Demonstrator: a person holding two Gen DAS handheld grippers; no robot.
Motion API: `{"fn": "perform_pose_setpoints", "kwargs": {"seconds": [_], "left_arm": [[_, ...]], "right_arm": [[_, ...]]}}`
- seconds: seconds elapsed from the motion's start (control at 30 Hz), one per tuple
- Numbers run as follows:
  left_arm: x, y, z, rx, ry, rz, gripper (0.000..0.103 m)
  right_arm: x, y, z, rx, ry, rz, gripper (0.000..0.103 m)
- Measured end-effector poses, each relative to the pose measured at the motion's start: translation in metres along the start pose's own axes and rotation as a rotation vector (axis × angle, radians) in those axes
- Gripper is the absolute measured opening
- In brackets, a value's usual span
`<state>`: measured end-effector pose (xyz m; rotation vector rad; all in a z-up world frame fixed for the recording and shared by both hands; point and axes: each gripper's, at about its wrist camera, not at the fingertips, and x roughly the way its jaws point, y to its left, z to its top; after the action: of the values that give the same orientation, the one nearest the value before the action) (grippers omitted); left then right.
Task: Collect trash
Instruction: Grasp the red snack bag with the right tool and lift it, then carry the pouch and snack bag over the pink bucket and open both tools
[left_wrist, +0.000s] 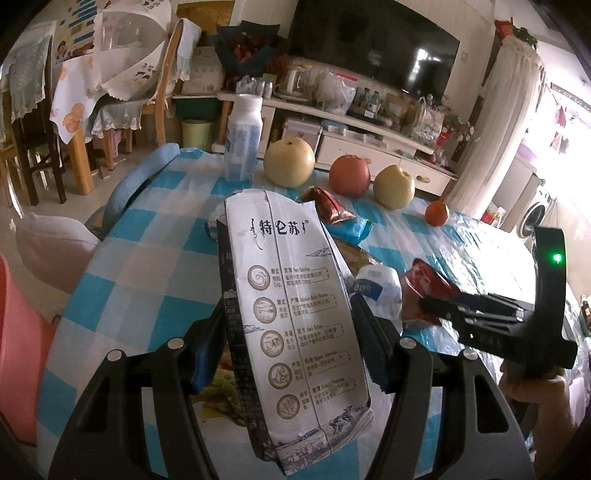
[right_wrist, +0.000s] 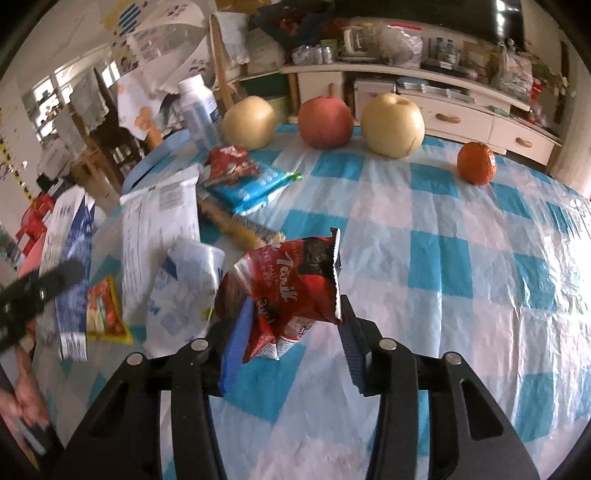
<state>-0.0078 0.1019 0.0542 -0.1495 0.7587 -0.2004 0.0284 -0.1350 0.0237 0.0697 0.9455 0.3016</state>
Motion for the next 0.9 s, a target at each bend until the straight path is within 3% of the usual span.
{"fn": "perform_pose_setpoints", "kwargs": {"seconds": [0.2, 0.47, 0.5, 0.73, 0.9], "left_arm": [[-0.001, 0.0, 0.001, 0.008, -0.002, -0.002, 0.065], [0.001, 0.0, 0.0, 0.022, 0.004, 0.016, 0.065], [0.0, 0.0, 0.0, 0.022, 0.003, 0.015, 0.065], [-0.006, 0.007, 0.0, 0.011, -0.011, 0.014, 0.065], [-0.013, 0.015, 0.0, -0.005, -0.026, 0.012, 0.065]], "right_arm": [[0.009, 0.004, 0.0, 0.004, 0.012, -0.005, 0.091], [0.025, 0.019, 0.001, -0.078, -0.005, -0.063, 0.09], [0.026, 0.018, 0.001, -0.075, -0.006, -0.047, 0.081], [0.023, 0.016, 0.002, -0.06, -0.014, -0.083, 0.068], [0.014, 0.013, 0.001, -0.038, -0.032, -0.117, 0.066]]}}
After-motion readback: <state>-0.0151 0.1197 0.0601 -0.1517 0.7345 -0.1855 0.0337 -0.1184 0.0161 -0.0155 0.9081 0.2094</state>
